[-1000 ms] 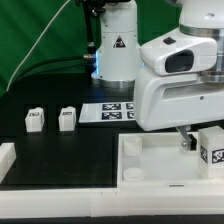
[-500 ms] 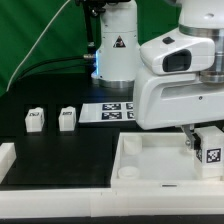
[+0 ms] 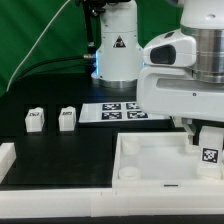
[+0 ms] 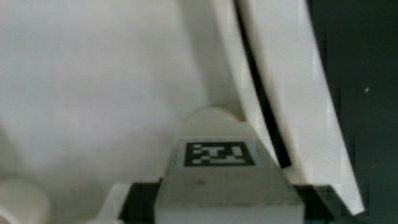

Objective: Assemble one leg

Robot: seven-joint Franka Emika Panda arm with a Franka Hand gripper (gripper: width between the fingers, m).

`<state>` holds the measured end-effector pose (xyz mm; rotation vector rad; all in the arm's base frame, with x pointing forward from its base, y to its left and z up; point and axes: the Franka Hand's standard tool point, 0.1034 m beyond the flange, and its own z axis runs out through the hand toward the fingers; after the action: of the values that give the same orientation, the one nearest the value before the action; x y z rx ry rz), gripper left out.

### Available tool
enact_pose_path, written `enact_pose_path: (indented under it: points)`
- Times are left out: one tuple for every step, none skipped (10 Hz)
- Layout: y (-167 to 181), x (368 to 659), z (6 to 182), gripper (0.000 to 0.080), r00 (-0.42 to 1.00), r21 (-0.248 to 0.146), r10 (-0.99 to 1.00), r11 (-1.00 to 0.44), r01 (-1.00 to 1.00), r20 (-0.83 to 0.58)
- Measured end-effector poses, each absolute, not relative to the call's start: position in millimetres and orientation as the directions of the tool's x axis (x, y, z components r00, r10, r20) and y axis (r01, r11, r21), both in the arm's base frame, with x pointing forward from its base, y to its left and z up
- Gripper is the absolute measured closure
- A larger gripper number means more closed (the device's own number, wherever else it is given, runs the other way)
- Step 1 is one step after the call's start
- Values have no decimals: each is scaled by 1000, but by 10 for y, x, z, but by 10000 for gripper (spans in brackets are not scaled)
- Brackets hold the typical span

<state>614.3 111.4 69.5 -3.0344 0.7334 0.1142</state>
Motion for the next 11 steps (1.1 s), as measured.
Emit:
enact_pose_path:
  points:
    - [1134,6137,694,506,829,9,-554,-832,-555,-75]
    - [1157,6129,691,506,755,18,-651,-758,-652,-75]
    - [1180,6126,692,506,653,26,-754,-656,-754,-75]
    - [1204,6129,694,506,543,29,-836,-546,-837,-78]
    - [1212,6137,696,506,452,31,-889,-455,-890,-74]
    - [1215,6144,699,506,391,33,-918,-393,-919,-70]
    - [1214,6150,701,506,323,35,-944,-326,-945,-67]
    - [1213,6149,700,498,327,35,-943,-330,-943,-68]
    - [1214,6148,699,498,358,33,-931,-361,-932,-69]
    - [1214,6148,698,321,388,31,-919,-390,-920,-70]
    - [1218,6147,698,194,386,31,-920,-388,-921,-71]
